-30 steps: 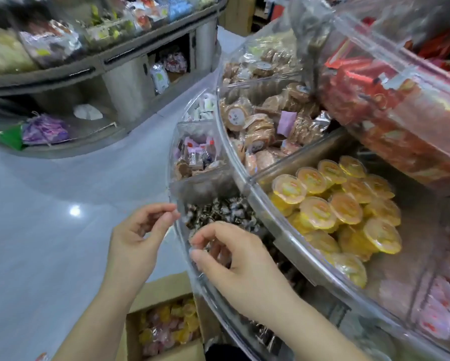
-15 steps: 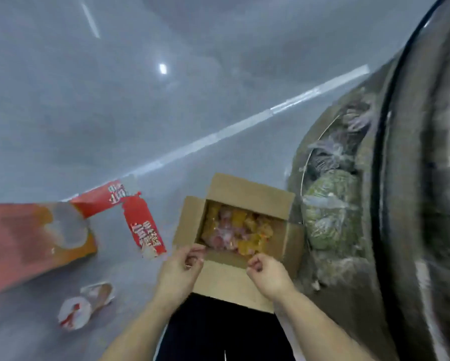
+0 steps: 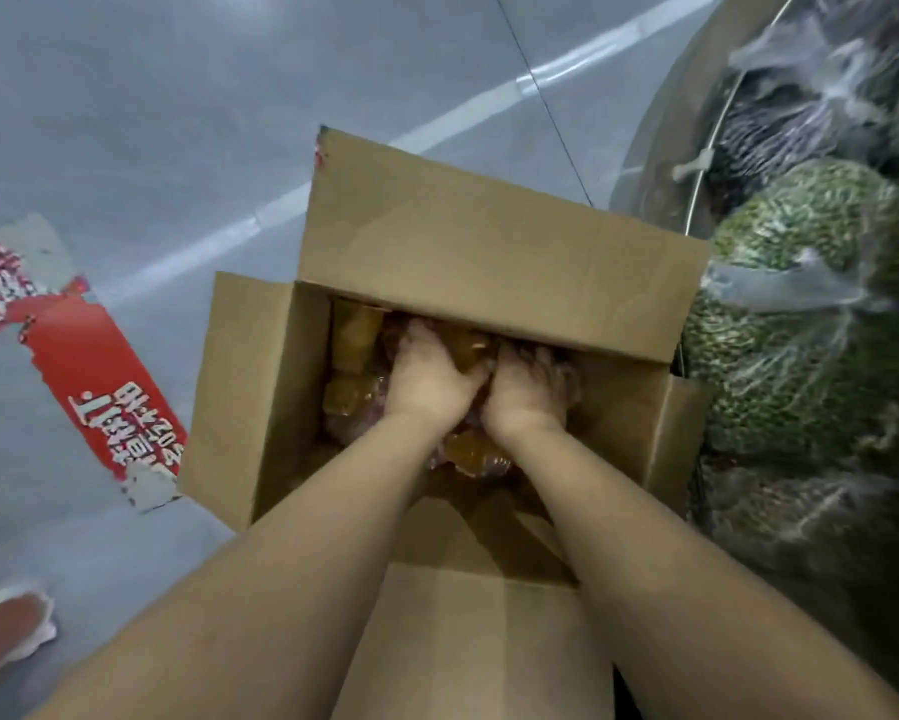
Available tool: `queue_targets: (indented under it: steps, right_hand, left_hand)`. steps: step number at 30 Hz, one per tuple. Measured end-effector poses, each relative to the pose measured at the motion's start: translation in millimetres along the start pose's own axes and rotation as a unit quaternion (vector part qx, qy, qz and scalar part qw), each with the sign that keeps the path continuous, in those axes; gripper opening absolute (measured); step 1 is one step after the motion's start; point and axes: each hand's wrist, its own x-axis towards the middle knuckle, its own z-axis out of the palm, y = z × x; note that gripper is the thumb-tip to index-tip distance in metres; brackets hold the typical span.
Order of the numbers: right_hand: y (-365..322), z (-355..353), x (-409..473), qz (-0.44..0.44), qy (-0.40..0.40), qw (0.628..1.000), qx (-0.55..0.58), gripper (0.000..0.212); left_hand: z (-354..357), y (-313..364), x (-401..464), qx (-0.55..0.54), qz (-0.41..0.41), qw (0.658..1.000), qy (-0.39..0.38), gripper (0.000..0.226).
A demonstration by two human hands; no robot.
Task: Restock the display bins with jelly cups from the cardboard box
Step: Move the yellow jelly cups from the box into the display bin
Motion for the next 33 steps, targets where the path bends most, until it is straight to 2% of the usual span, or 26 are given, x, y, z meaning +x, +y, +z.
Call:
queue_targets:
  steps: [2, 4, 7, 9, 11, 14, 19, 23, 28, 33]
  right_hand:
    - [-0.4, 7.4, 4.8, -0.013, 0.061, 0.998, -0.029, 0.036]
    - [1.2, 13.9, 1.7, -0.033, 0.07, 0.997, -0.008, 0.037]
    - [7.9, 7.6, -24.5, -0.059, 0.057, 0.986, 0.144, 0.045]
    - [9.3, -7.9, -56.0, -0.071, 0.08, 0.947, 0.303, 0.039]
    - [5.6, -34.8, -96.9, -0.057, 0.08, 0.892, 0.441, 0.039]
    - [-4.9, -92.3, -164.0, -0.051, 0.073, 0.831, 0.549, 0.045]
    - [-19.9, -234.0, -284.1, -0.108, 0.16, 0.778, 0.597, 0.049]
    - [-14.2, -356.6, -378.6, -0.149, 0.251, 0.739, 0.607, 0.062]
    - [24.1, -460.7, -483.6, -0.167, 0.37, 0.719, 0.564, 0.061]
    - [96.6, -506.2, -564.4, -0.154, 0.437, 0.721, 0.516, 0.063]
  left_hand:
    - [12.8, 1.9, 4.1, -0.031, -0.039, 0.997, 0.055, 0.07]
    - [14.0, -3.2, 0.6, -0.036, -0.035, 0.996, 0.076, 0.068]
    - [-9.3, -13.4, -20.9, -0.104, 0.0, 0.993, 0.058, 0.053]
    - [-36.1, -15.5, -49.2, -0.136, 0.034, 0.989, 0.043, 0.046]
    - [-67.1, -7.8, -88.5, -0.172, 0.06, 0.983, 0.029, 0.044]
    - [-120.1, 31.2, -158.1, -0.241, 0.092, 0.966, 0.012, 0.046]
    - [-212.8, 141.2, -271.6, -0.282, 0.187, 0.941, -0.02, 0.055]
    - [-280.0, 245.4, -359.6, -0.233, 0.323, 0.917, -0.026, 0.062]
    - [-325.6, 346.4, -458.2, -0.178, 0.463, 0.867, -0.036, 0.058]
    - [-319.0, 419.4, -526.5, -0.099, 0.574, 0.81, -0.072, 0.061]
